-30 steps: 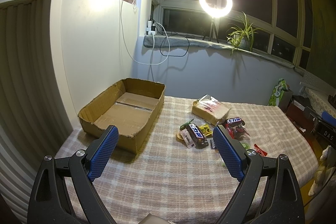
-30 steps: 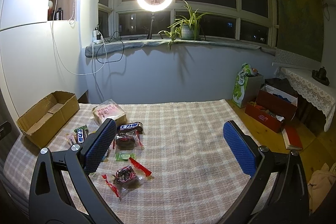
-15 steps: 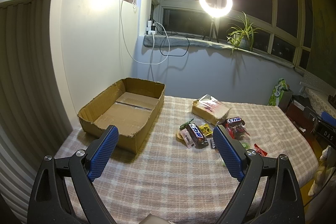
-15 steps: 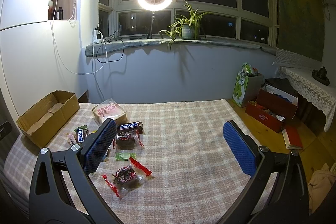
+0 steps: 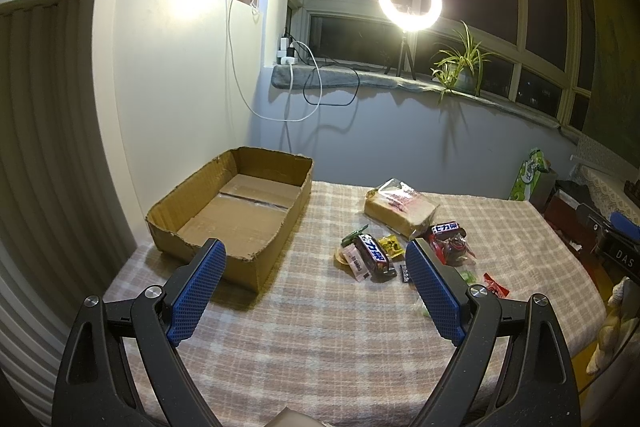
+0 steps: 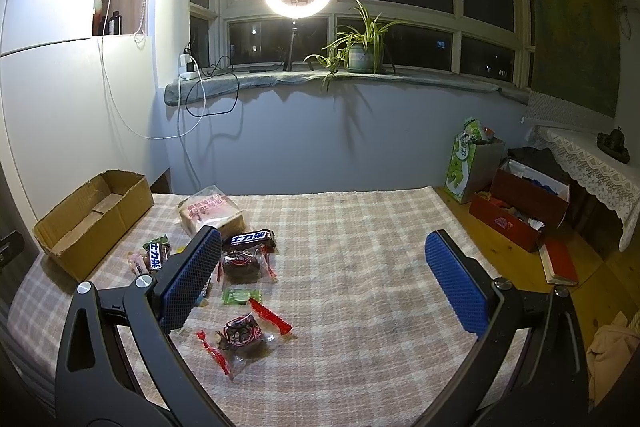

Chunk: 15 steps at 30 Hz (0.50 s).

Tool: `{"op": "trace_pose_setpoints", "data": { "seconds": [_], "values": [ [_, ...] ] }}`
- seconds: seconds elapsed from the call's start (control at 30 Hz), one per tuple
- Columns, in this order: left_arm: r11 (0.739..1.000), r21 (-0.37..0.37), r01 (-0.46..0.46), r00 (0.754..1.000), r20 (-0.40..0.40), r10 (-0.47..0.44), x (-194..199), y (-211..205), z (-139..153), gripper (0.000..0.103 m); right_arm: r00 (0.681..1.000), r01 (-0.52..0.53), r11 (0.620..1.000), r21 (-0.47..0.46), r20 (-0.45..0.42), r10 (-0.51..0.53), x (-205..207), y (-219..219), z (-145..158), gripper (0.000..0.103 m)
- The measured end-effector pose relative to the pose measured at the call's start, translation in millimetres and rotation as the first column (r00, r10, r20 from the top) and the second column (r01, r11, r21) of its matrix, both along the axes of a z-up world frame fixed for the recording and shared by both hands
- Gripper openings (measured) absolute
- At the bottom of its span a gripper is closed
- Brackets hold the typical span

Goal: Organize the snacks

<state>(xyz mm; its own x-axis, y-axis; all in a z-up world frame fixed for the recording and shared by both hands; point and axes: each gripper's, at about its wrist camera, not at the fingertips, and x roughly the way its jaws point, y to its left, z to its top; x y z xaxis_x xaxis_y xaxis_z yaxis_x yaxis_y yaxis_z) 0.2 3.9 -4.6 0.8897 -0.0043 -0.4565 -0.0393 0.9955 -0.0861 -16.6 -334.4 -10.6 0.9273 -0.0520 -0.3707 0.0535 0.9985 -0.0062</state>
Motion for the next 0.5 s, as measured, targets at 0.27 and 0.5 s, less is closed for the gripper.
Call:
{"op": "trace_pose_setpoints", "data": {
  "seconds": [0.27,0.5],
  "values": [
    [1.0,-0.001,0.0,1.0,-0.001,0.0,0.0,0.0,-0.3,0.092,1.0,-0.004,1.0,0.0,-0.007,0.004,2.2,2.2,-3.1,0.103],
    [1.0,-0.01,0.018,0.999,-0.03,-0.018,0.6,-3.8,-8.2,0.092,0.999,-0.021,1.0,0.004,-0.033,0.021,9.4,0.7,-6.7,0.103]
  ]
}}
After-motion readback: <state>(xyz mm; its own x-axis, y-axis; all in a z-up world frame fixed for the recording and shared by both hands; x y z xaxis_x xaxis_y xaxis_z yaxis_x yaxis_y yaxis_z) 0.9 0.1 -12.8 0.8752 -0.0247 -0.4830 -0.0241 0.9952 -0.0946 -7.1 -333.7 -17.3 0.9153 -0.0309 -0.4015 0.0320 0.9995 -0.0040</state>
